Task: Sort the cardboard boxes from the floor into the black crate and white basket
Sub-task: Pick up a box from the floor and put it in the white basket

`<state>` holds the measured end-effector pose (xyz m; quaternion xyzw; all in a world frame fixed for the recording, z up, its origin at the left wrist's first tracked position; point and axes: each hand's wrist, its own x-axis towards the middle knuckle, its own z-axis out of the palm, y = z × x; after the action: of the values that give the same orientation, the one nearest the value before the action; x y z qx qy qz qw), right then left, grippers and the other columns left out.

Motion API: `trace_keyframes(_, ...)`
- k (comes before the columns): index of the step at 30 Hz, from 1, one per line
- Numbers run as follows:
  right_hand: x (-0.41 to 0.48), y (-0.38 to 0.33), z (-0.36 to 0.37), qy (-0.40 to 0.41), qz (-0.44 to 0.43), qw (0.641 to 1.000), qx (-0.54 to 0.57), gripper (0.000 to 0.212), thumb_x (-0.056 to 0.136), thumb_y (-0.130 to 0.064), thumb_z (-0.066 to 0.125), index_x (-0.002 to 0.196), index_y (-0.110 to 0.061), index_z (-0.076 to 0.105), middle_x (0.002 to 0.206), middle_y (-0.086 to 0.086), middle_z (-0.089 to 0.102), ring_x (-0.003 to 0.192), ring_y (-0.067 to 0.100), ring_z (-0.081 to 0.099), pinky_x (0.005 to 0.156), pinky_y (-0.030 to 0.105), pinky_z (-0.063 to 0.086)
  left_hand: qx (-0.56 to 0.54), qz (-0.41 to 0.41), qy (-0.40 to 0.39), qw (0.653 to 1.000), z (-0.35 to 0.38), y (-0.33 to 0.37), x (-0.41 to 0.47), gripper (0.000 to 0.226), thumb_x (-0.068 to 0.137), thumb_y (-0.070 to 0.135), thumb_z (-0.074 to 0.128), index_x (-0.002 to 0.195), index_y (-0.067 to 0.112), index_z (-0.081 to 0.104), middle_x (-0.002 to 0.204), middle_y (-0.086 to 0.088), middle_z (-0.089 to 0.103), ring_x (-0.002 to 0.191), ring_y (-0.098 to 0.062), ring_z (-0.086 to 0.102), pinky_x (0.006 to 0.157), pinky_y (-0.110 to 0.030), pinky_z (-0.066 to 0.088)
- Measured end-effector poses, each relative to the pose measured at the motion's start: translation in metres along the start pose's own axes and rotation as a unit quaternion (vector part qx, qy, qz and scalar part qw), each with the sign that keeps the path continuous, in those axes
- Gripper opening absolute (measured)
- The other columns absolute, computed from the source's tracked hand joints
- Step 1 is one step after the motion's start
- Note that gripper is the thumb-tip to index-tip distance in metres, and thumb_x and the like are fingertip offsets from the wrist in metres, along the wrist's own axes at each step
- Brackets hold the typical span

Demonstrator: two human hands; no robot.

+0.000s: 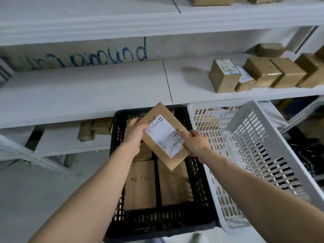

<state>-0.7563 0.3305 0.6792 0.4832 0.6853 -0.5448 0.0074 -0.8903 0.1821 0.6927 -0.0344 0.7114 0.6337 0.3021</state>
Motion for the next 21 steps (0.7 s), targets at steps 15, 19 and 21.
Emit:
trace_keyframes(15,0.029,-0.003,0.039,0.01,0.063,0.998,-0.026,0.071,0.083,-0.063,0.052,0.128,-0.008,0.046,0.11,0.007,0.062,0.092,0.022,0.062,0.08,0.04,0.057,0.003,0.02,0.013,1.0,0.032,-0.003,0.07,0.047,0.08,0.016,0.068,0.115,0.017,0.037,0.097,0.003,0.06,0.083,-0.008,0.059,0.06,-0.025,0.042)
trace_keyframes(19,0.044,0.011,0.038,-0.009,0.103,0.995,-0.005,0.059,0.087,-0.058,0.052,0.122,-0.01,0.056,0.106,0.005,0.066,0.093,0.022,0.063,0.084,0.039,0.056,0.034,-0.026,-0.027,0.999,0.037,-0.026,0.075,0.035,0.081,0.014,0.066,0.11,0.014,0.047,0.102,-0.002,0.065,0.087,-0.014,0.062,0.064,-0.029,0.043)
trace_keyframes(21,0.054,0.013,0.037,-0.016,0.111,0.994,0.001,0.053,0.089,-0.051,0.052,0.124,-0.011,0.053,0.108,0.006,0.065,0.097,0.024,0.062,0.087,0.04,0.055,0.049,-0.048,-0.043,0.997,0.039,-0.036,0.077,0.031,0.082,0.014,0.063,0.11,0.015,0.048,0.102,-0.001,0.065,0.085,-0.013,0.06,0.062,-0.028,0.039)
